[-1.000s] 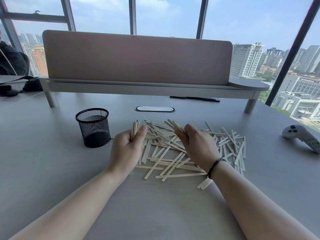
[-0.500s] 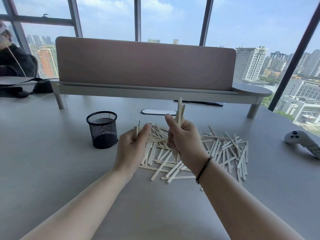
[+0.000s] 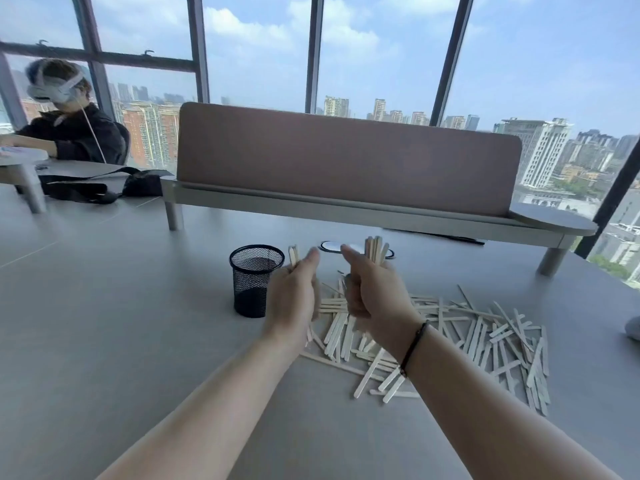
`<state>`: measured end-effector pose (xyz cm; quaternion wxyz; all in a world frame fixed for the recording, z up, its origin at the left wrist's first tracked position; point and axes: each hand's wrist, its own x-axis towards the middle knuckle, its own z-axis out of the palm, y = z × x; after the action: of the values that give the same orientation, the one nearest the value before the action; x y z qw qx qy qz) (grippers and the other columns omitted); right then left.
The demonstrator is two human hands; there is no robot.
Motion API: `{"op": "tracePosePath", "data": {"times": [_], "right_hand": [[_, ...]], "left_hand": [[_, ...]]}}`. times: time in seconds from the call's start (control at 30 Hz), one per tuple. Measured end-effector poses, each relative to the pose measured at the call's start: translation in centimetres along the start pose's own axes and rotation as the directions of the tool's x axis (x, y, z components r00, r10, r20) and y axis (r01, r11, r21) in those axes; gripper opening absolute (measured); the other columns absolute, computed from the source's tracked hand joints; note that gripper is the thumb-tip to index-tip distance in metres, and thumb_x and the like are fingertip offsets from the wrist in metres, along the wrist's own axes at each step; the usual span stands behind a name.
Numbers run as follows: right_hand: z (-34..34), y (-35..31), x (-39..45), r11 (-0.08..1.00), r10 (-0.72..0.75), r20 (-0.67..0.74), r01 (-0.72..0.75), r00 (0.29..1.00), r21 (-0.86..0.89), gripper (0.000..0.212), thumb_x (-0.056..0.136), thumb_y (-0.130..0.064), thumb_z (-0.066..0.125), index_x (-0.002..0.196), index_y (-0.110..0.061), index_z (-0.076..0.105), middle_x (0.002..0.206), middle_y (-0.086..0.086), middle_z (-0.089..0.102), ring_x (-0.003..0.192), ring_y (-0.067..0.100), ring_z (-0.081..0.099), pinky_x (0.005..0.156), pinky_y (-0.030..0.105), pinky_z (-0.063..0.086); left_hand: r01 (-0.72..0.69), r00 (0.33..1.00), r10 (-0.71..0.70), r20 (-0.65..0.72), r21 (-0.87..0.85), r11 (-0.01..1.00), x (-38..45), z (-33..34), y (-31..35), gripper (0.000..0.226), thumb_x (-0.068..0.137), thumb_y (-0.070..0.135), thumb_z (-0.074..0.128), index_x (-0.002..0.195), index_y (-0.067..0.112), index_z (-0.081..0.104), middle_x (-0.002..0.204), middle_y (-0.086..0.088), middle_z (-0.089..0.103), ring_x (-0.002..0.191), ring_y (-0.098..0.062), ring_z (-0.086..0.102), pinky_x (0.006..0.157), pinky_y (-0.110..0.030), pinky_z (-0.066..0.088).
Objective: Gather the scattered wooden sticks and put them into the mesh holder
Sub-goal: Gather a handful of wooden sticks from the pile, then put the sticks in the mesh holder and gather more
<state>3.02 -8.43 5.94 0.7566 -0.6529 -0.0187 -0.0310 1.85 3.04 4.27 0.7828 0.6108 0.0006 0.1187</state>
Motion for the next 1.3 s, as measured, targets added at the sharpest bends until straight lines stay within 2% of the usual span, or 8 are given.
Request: {"op": "tracePosePath", "data": {"times": [0.23,0.5,0.83,0.93,1.03,1.1,1.17,1.3], "right_hand": [[9.9,-5.2,4.9,0.990,-0.093,0.033,0.089,0.995,0.108,0.059,0.092,-0.047,0.058,0.046,-0.018,0.036,0.044,0.002,0.034,0.037,0.017,0.033,0.050,0.029,0.035],[14.6,-1.6,9.5,0.996,-0.081,0.050,0.082,0.995,-0.023,0.045,0.093,-0.044,0.060,0.066,-0.014,0.040,0.051,0.002,0.038,0.044,0.017,0.040,0.043,0.022,0.038],[9.6,-0.7,9.3,0.946,-0.189,0.026,0.189,0.982,-0.262,0.034,0.093,-0.032,0.065,0.123,-0.018,0.059,0.103,-0.003,0.071,0.092,0.010,0.068,0.072,0.022,0.049],[5.9,-0.5,7.9,0.924,-0.212,0.045,0.215,0.976,-0.316,0.036,0.092,-0.034,0.066,0.126,-0.023,0.059,0.108,-0.004,0.071,0.098,0.011,0.067,0.081,0.026,0.052],[0.9,0.1,5.7,0.870,-0.239,0.090,0.254,0.967,-0.423,0.028,0.091,-0.027,0.070,0.116,-0.028,0.060,0.106,-0.004,0.070,0.090,0.008,0.067,0.075,0.023,0.050],[-3.2,1.1,4.1,0.808,-0.229,0.140,0.269,0.963,-0.525,0.027,0.088,-0.023,0.073,0.109,-0.034,0.059,0.113,-0.003,0.068,0.099,0.011,0.067,0.085,0.027,0.052],[-7.3,2.0,2.2,0.669,-0.166,0.180,0.245,0.970,-0.701,0.030,0.087,-0.032,0.073,0.114,-0.039,0.059,0.121,-0.006,0.066,0.113,0.012,0.062,0.099,0.033,0.049],[-14.0,2.2,-1.5,0.387,-0.140,0.138,0.182,0.981,-0.904,0.045,0.086,-0.054,0.064,0.128,-0.040,0.055,0.132,-0.012,0.060,0.119,0.010,0.058,0.100,0.033,0.045]], "left_hand": [[-0.099,0.982,0.083,-0.168,-0.088,0.991,7.5,-4.1,8.2,0.064,0.100,0.035,0.055,0.042,0.023,0.031,0.037,0.004,0.029,0.031,-0.014,0.025,0.040,-0.020,0.024],[-0.037,0.969,0.080,-0.232,0.185,0.982,12.6,-7.6,5.7,0.044,0.096,0.042,0.057,0.062,0.016,0.048,0.045,0.004,0.047,0.046,-0.021,0.047,0.062,-0.039,0.048],[-0.055,0.970,0.163,-0.180,0.491,0.869,12.0,-8.4,4.1,0.034,0.094,0.046,0.055,0.118,0.020,0.057,0.112,0.003,0.066,0.112,-0.019,0.060,0.091,-0.033,0.045],[-0.181,0.919,0.371,-0.133,0.696,0.695,10.0,-8.2,3.3,0.046,0.097,0.041,0.054,0.135,0.016,0.048,0.138,-0.008,0.052,0.135,-0.026,0.040,0.103,-0.032,0.033],[-0.499,0.635,0.733,0.246,0.854,0.145,6.0,-6.5,2.2,0.043,0.094,0.036,0.059,0.125,0.006,0.058,0.131,-0.018,0.056,0.126,-0.037,0.047,0.110,-0.048,0.035],[-0.698,0.531,0.636,0.560,0.714,-0.047,2.6,-4.3,0.0,0.043,0.094,0.041,0.061,0.121,0.007,0.063,0.129,-0.015,0.059,0.121,-0.035,0.053,0.108,-0.054,0.037],[-0.748,0.627,0.322,0.709,0.664,-0.005,-0.4,-2.0,-2.2,0.067,0.094,0.065,0.047,0.136,0.013,0.055,0.146,-0.014,0.050,0.132,-0.031,0.047,0.113,-0.054,0.033],[-0.586,0.762,-0.329,0.558,0.810,0.015,-1.2,0.2,-4.7,0.124,0.065,0.102,0.025,0.159,0.031,-0.012,0.169,-0.005,-0.014,0.156,-0.028,-0.007,0.123,-0.055,0.002]]}}
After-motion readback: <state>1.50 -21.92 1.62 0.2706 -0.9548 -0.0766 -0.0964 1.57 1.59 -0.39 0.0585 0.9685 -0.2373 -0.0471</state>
